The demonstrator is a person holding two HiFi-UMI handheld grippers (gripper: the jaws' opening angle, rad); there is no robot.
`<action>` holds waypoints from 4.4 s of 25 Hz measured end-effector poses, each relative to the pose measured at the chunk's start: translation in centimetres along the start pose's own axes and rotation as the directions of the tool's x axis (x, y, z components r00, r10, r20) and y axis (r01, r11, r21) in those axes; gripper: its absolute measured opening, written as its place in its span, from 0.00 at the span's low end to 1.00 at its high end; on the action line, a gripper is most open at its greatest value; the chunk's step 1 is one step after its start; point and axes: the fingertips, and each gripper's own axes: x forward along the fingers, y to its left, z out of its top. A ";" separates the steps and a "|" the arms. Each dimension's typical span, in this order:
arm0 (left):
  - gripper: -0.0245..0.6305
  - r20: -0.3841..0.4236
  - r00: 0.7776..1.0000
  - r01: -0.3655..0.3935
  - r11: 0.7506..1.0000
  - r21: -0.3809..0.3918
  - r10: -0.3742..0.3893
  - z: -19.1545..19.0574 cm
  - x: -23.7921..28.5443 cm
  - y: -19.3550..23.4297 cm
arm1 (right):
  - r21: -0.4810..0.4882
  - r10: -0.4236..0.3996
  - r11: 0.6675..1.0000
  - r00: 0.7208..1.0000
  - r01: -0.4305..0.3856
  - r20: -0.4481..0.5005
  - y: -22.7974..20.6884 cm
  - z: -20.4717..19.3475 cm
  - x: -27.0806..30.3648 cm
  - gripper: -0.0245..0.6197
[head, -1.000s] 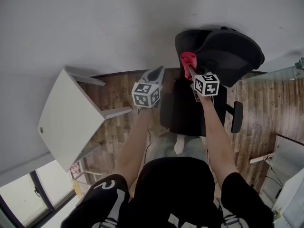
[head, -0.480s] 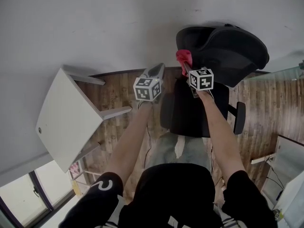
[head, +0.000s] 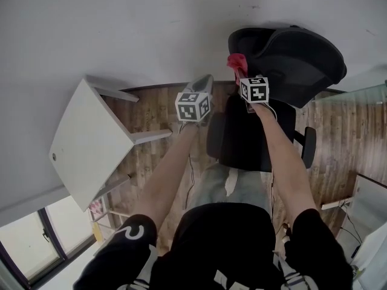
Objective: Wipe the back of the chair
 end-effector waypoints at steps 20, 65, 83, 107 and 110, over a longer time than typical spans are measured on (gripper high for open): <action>0.17 -0.014 0.999 0.037 0.998 0.041 -0.036 -0.4 2.2 -8.3 | 0.024 -0.110 0.994 0.994 0.109 0.022 -9.6 -0.9 -5.6 0.15; 0.07 -0.134 0.981 0.156 0.977 0.143 -0.137 -3.9 10.9 -30.8 | 0.241 -0.379 0.901 0.925 0.360 0.036 -36.7 -8.4 -26.0 0.15; 0.07 -0.124 0.977 0.170 0.984 -0.050 -0.175 -6.1 5.9 -22.1 | 0.181 -0.291 0.941 0.957 0.284 0.008 -23.5 -10.6 -22.2 0.15; 0.07 -0.077 0.992 0.097 0.995 0.004 -0.097 -9.3 -0.8 -2.2 | 0.051 0.003 0.999 0.999 -0.005 0.033 -0.8 -7.5 -2.9 0.15; 0.07 -0.066 0.993 0.100 0.995 0.001 -0.100 -9.8 0.1 -1.4 | 0.016 0.010 1.000 1.000 -0.010 0.024 -0.3 -8.0 -1.4 0.15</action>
